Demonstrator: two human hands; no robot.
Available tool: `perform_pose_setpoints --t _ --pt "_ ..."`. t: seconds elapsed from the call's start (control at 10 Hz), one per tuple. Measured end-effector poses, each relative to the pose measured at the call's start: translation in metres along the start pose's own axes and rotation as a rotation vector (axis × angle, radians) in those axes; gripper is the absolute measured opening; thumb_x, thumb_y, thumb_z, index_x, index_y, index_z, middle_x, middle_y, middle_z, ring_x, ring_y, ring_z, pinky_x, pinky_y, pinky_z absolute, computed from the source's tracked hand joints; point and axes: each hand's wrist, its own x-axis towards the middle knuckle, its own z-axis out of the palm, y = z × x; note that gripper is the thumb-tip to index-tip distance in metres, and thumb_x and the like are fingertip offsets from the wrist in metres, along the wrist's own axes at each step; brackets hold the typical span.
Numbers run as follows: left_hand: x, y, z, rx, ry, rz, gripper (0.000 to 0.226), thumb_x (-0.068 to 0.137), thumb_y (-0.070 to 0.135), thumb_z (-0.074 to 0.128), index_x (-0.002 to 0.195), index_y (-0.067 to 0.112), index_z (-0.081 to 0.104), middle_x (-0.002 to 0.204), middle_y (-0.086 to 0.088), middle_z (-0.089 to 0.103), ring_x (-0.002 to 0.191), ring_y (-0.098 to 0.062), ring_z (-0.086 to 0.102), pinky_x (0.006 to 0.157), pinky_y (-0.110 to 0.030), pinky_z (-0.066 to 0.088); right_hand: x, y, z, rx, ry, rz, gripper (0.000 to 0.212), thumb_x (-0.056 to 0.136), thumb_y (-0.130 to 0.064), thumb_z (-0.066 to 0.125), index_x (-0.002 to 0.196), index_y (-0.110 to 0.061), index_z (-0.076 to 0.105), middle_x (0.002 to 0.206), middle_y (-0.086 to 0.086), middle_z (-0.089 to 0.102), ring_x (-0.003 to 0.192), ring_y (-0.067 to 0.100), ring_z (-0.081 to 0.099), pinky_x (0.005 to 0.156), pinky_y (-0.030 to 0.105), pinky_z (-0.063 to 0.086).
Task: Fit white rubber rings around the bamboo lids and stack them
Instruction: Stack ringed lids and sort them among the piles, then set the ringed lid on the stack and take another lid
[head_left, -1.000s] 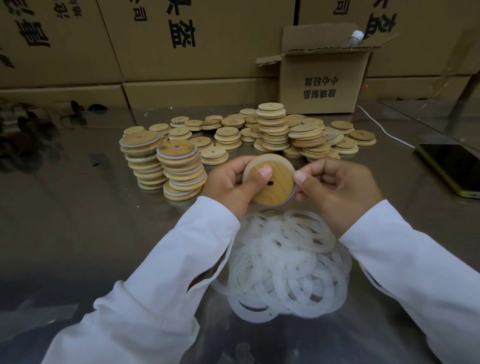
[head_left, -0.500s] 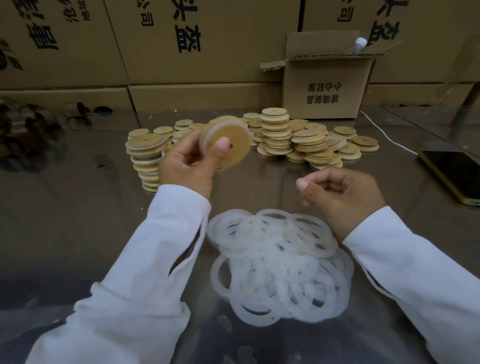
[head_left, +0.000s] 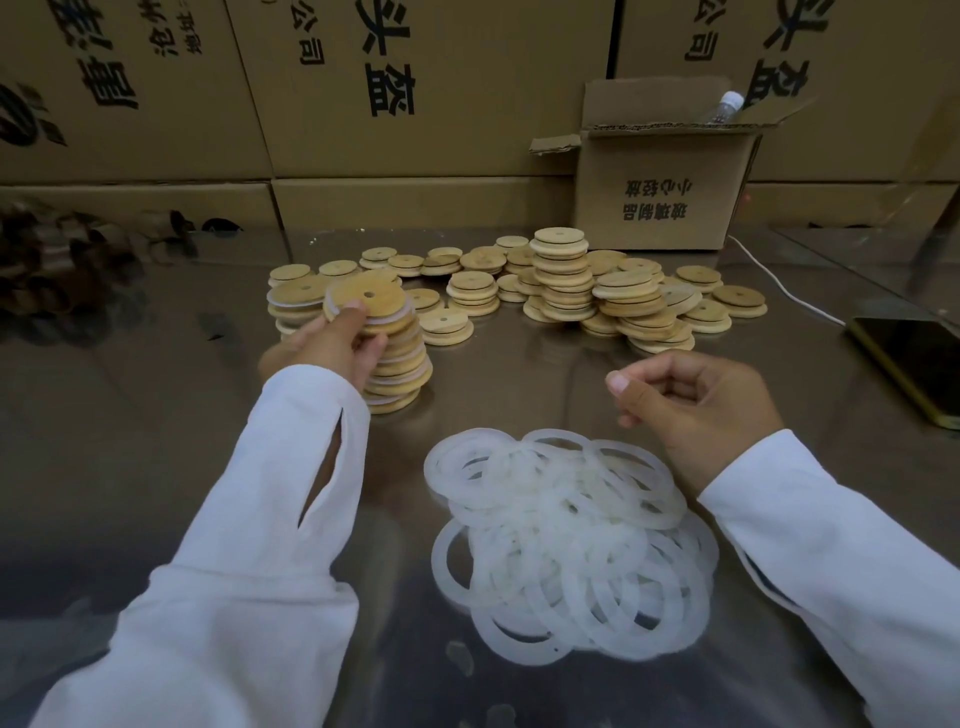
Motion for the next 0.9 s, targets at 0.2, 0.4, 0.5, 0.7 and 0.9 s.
perform_pose_setpoints --t 0.2,0.4,0.5,0.7,0.9 --pt "-0.001 -0.004 -0.004 0.065 0.108 -0.078 0.014 0.085 0.022 0.066 0.078 0.013 0.059 0.082 0.001 0.066 0.052 -0.001 0.064 0.055 -0.012 0.050 -0.001 0.000 -0.001 -0.025 0.006 0.015 0.013 0.078 -0.016 0.070 0.068 -0.022 0.066 0.062 -0.003 0.065 0.051 0.001 0.060 0.055 0.008 0.047" --pt "-0.012 0.000 0.004 0.078 0.196 -0.187 0.034 0.077 0.043 0.070 0.075 0.013 0.054 0.072 -0.002 0.059 0.058 -0.009 0.058 0.053 -0.021 0.054 -0.002 0.000 -0.001 -0.033 0.018 0.043 0.014 0.078 -0.018 0.070 0.066 -0.024 0.065 0.056 -0.007 0.065 0.051 0.002 0.060 0.060 0.018 0.045" --pt "-0.015 -0.002 0.007 0.287 0.413 0.019 0.040 0.074 0.050 0.070 0.082 0.015 0.052 0.068 0.002 0.053 0.056 -0.007 0.050 0.058 -0.021 0.045 -0.001 0.001 -0.001 -0.038 0.018 0.042 0.014 0.078 -0.018 0.070 0.067 -0.024 0.065 0.056 -0.007 0.065 0.051 0.001 0.060 0.058 0.015 0.045" --pt "-0.061 -0.011 0.035 0.296 -0.026 0.580 0.024 0.084 0.014 0.064 0.071 0.024 0.047 0.060 0.004 0.048 0.045 0.002 0.044 0.048 -0.009 0.037 0.004 0.002 -0.003 -0.046 0.032 0.051 0.012 0.079 -0.015 0.068 0.069 -0.020 0.065 0.064 0.000 0.065 0.050 0.001 0.059 0.054 0.008 0.047" --pt "-0.070 -0.048 0.041 0.644 -0.704 0.275 0.026 0.089 0.012 0.056 0.065 0.021 0.056 0.052 0.006 0.049 0.044 -0.003 0.044 0.052 -0.017 0.039 0.035 0.007 -0.012 -0.135 0.077 0.149 0.008 0.082 -0.017 0.067 0.074 -0.017 0.064 0.073 0.004 0.066 0.056 0.003 0.060 0.057 0.012 0.042"
